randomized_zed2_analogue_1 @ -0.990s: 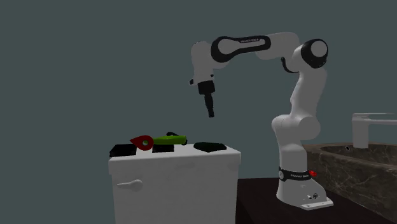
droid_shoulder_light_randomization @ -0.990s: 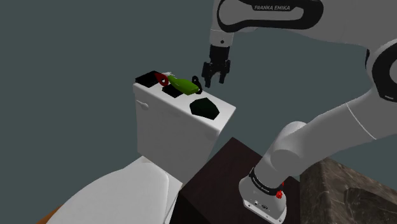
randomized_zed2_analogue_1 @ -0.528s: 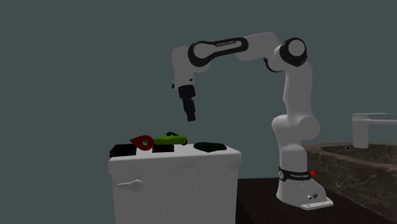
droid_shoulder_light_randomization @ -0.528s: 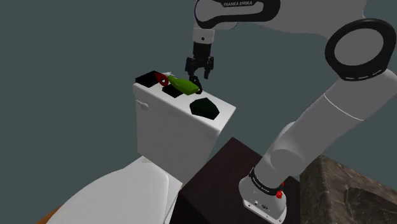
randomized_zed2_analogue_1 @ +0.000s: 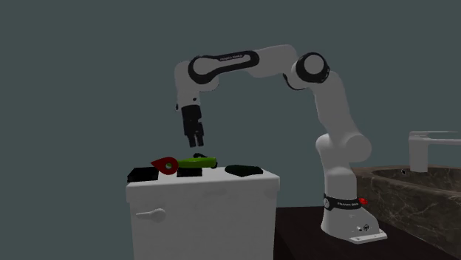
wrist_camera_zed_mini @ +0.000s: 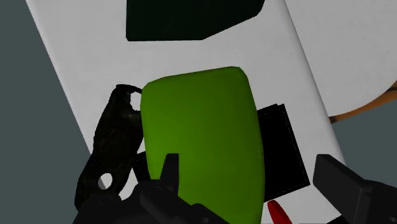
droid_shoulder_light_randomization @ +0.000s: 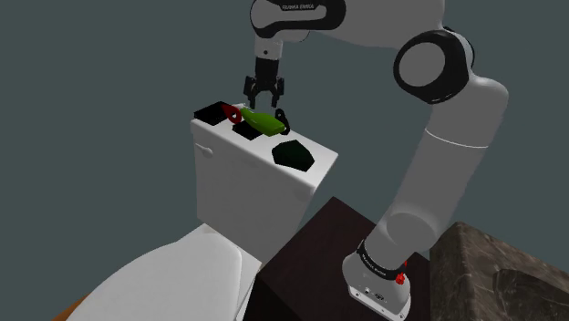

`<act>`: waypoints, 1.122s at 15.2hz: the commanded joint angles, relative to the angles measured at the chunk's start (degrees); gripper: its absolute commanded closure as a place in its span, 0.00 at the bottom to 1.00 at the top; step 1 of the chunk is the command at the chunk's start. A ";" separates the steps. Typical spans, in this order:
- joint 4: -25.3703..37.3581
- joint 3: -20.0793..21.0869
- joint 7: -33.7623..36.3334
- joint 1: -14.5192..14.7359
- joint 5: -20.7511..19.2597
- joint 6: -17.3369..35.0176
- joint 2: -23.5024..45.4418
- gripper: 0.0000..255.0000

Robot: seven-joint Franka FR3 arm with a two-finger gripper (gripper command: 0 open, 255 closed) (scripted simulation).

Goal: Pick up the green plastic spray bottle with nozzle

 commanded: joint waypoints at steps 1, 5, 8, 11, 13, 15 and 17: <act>5.11 -0.15 0.17 -0.39 0.84 -0.43 4.79 0.00; 19.62 -0.23 0.86 -1.49 2.56 -4.00 15.92 0.00; 30.75 -0.09 1.56 -2.39 3.53 -7.47 23.66 0.00; 28.00 -0.08 1.33 -2.29 3.51 -5.00 23.39 0.00; 26.35 -0.08 1.18 -2.23 3.52 -3.43 23.32 0.00; 24.41 -0.08 0.98 -2.16 3.54 -1.47 23.34 0.00; 24.40 -0.07 0.99 -2.17 3.53 -1.47 23.34 0.00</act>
